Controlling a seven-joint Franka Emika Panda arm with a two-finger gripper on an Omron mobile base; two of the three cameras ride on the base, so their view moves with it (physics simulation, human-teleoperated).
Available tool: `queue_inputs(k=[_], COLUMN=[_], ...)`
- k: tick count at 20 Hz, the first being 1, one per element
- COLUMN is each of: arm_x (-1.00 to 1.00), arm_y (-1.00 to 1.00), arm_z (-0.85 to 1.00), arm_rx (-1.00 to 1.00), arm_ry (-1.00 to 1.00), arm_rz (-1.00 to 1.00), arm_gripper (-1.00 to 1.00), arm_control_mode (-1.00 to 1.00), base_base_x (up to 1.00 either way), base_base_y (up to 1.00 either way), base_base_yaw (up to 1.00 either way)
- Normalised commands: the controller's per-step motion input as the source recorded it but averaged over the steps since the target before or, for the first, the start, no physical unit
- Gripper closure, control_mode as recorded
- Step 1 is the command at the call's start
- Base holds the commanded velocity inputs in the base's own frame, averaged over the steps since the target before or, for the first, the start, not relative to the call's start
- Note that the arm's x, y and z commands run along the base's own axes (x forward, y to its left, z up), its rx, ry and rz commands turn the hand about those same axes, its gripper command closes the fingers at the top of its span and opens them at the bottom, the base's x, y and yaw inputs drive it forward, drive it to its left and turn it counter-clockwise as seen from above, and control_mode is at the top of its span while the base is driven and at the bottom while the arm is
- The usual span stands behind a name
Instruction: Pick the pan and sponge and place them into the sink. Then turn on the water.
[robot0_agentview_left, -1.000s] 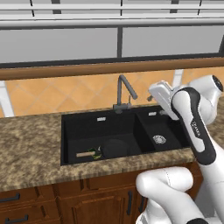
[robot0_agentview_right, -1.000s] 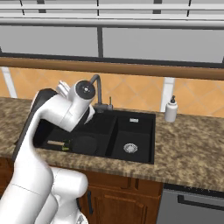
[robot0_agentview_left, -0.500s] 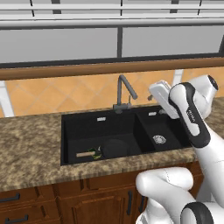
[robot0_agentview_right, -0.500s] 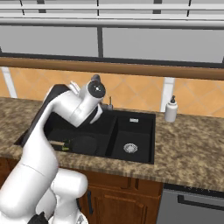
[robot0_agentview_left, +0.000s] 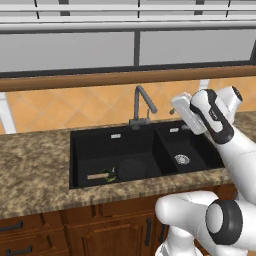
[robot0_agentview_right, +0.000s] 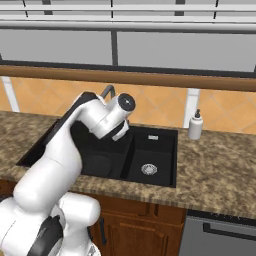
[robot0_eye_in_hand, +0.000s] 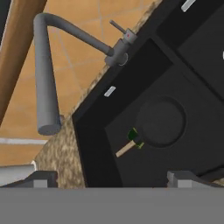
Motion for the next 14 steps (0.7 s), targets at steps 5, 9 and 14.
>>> queue_inputs(k=[5,9,14], arm_x=[0.48,0.42,0.40], arm_y=[-0.02,0.02,0.00], arm_z=[-0.42,-0.52,-0.41], arm_rx=[0.06,0.07,0.09], arm_ry=[0.00,0.00,0.00], arm_rz=[0.00,0.00,0.00], arm_gripper=[-1.00,-1.00,-1.00], arm_control_mode=[-1.00,-1.00,-1.00], base_base_x=[0.00,0.00,0.00], base_base_y=[0.00,0.00,0.00], base_base_yaw=[0.00,0.00,0.00])
